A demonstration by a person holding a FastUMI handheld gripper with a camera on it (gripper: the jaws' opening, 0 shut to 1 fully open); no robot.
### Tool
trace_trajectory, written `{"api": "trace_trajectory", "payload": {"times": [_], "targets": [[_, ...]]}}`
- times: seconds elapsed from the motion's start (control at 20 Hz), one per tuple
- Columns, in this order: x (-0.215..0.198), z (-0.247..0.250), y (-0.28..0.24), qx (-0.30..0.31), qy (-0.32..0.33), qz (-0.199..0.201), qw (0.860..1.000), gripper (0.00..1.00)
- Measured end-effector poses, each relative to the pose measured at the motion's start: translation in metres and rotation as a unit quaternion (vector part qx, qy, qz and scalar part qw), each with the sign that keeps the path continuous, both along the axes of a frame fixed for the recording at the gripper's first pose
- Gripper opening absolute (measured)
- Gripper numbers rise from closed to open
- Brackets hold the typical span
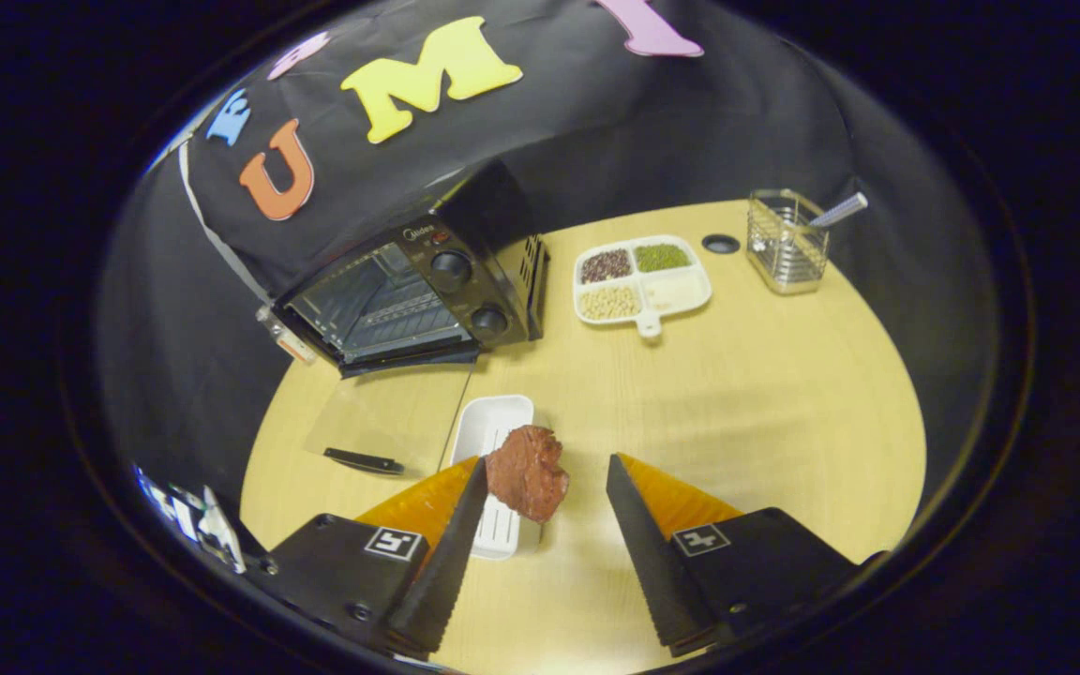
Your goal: Open the toaster oven, put the food inside, and close the toaster oven door.
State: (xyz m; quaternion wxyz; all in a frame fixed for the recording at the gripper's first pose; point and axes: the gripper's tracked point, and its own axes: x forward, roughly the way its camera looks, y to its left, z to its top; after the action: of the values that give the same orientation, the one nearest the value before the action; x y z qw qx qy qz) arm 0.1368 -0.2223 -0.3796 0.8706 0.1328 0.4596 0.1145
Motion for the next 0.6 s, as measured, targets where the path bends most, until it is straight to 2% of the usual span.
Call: {"api": "trace_trajectory", "payload": {"times": [0.05,0.1,0.15,0.25,0.35,0.6], "targets": [[-0.003,-0.003,0.003,0.023,0.01,0.003,1.0,0.73],[-0.004,-0.004,0.005,0.04,0.015,0.004,0.999,0.67],[-0.004,-0.005,0.004,0.048,0.015,0.003,0.999,0.44],[-0.009,0.001,0.009,0.06,0.006,0.015,0.998,0.18],[-0.017,0.009,0.012,0.053,-0.005,0.022,0.998,0.13],[-0.039,0.046,0.022,-0.014,-0.065,0.042,0.997,0.1]]}}
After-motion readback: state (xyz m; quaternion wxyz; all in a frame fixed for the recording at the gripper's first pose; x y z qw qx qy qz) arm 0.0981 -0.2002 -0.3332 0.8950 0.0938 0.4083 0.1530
